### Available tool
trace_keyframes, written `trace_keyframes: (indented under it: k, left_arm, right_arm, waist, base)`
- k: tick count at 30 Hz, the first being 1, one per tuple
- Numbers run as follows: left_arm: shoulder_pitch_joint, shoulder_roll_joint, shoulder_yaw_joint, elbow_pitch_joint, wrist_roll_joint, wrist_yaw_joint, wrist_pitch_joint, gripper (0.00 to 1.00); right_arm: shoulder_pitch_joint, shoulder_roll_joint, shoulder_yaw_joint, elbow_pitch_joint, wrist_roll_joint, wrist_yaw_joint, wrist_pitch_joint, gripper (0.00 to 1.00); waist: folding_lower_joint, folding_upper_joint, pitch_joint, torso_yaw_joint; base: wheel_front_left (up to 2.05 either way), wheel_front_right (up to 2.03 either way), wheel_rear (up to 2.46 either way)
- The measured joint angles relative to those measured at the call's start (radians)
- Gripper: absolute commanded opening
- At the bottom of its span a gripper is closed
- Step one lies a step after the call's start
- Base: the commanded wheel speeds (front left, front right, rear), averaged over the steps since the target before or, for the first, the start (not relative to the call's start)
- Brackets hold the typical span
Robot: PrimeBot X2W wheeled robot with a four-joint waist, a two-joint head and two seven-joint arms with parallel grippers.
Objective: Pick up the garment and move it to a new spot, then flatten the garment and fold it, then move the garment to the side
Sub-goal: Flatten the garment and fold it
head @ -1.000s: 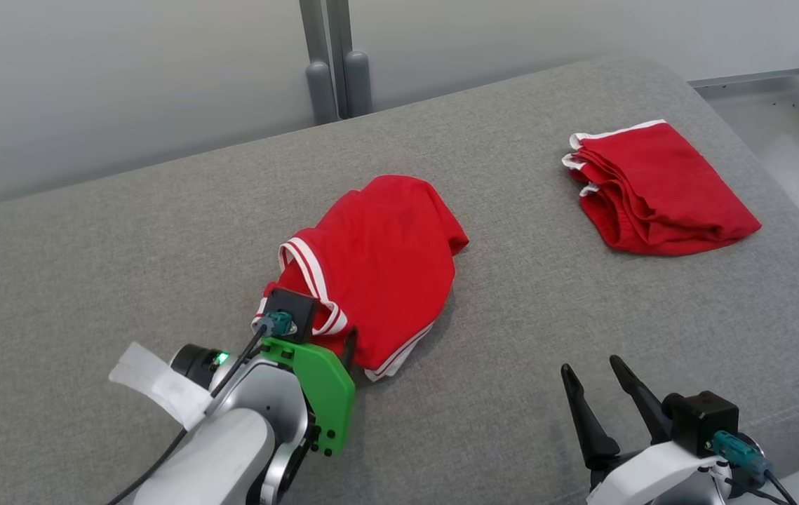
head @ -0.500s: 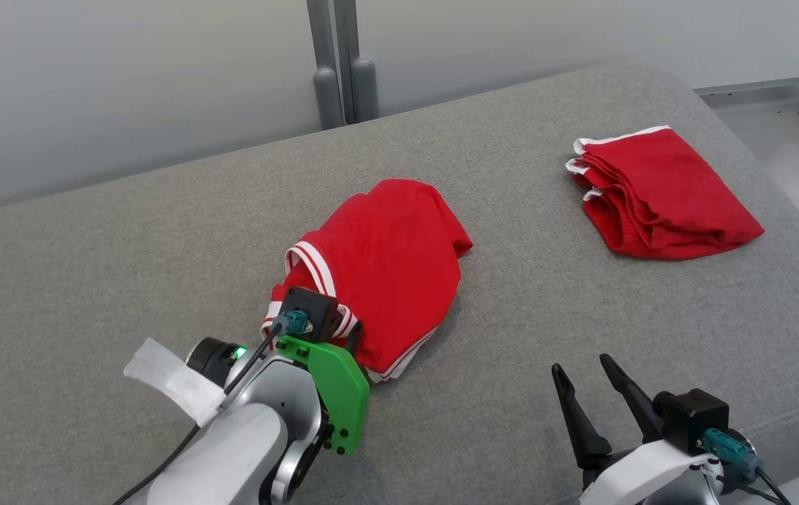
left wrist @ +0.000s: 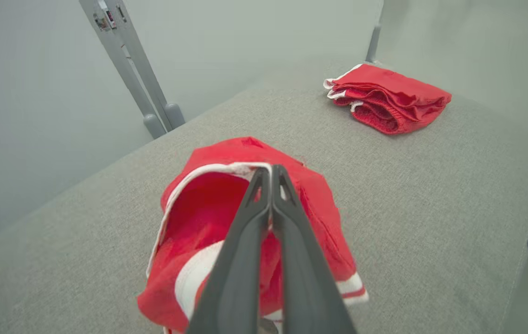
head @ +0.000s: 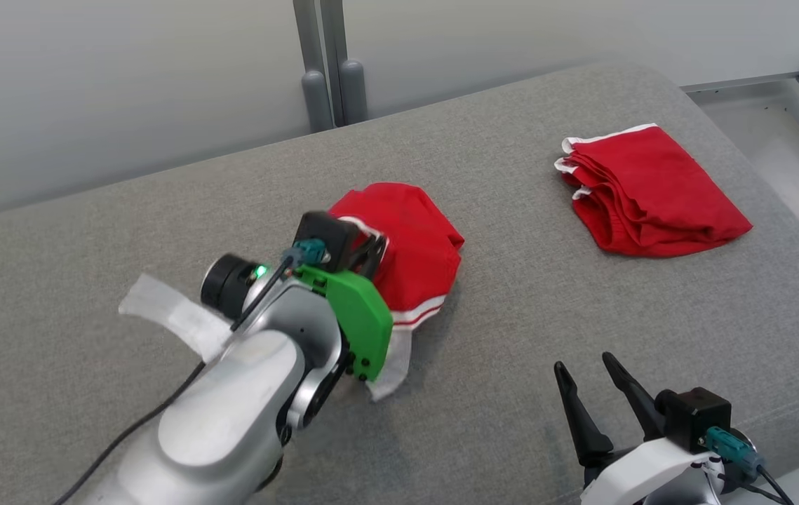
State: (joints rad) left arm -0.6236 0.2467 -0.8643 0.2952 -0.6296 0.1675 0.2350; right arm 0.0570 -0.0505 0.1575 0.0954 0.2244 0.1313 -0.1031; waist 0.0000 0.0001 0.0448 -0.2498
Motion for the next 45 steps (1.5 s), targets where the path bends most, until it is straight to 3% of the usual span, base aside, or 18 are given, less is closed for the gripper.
trace_keyframes:
  k: [16, 28, 31, 40, 45]
  left_arm:
    - [-0.293, -0.102, 0.086, -0.034, 0.034, -0.069, -0.197, 0.0]
    - [-0.367, -0.156, 0.128, -0.024, 0.002, -0.092, -0.308, 0.0]
    - [-0.304, -0.121, 0.144, 0.002, -0.014, -0.078, -0.315, 0.0]
    - [-0.098, 0.095, 0.224, 0.082, -0.047, -0.015, -0.331, 0.0]
    - [-0.035, 0.182, 0.261, 0.145, -0.061, 0.006, -0.328, 0.0]
  right_arm:
    - [-0.001, 0.0, 0.005, 0.018, 0.009, 0.0, -0.017, 1.0]
    - [-0.001, 0.0, 0.012, 0.023, 0.012, 0.0, -0.022, 1.0]
    - [-0.001, 0.0, 0.011, 0.023, 0.015, 0.0, -0.022, 1.0]
    - [-0.002, 0.0, 0.007, 0.012, -0.002, 0.0, -0.011, 1.0]
    - [-0.002, 0.0, 0.011, -0.001, -0.016, 0.0, 0.005, 1.0]
  waist:
    - [0.0, 0.0, -0.024, -0.042]
    - [0.0, 0.0, -0.018, -0.002]
    - [0.0, 0.0, -0.011, 0.019]
    - [0.0, 0.0, 0.006, 0.099]
    - [0.0, 0.0, 0.011, 0.133]
  base:
    - [0.0, 0.0, 0.0]
    - [0.0, 0.0, 0.0]
    - [0.0, 0.0, 0.0]
    - [0.0, 0.0, 0.0]
    - [0.0, 0.0, 0.0]
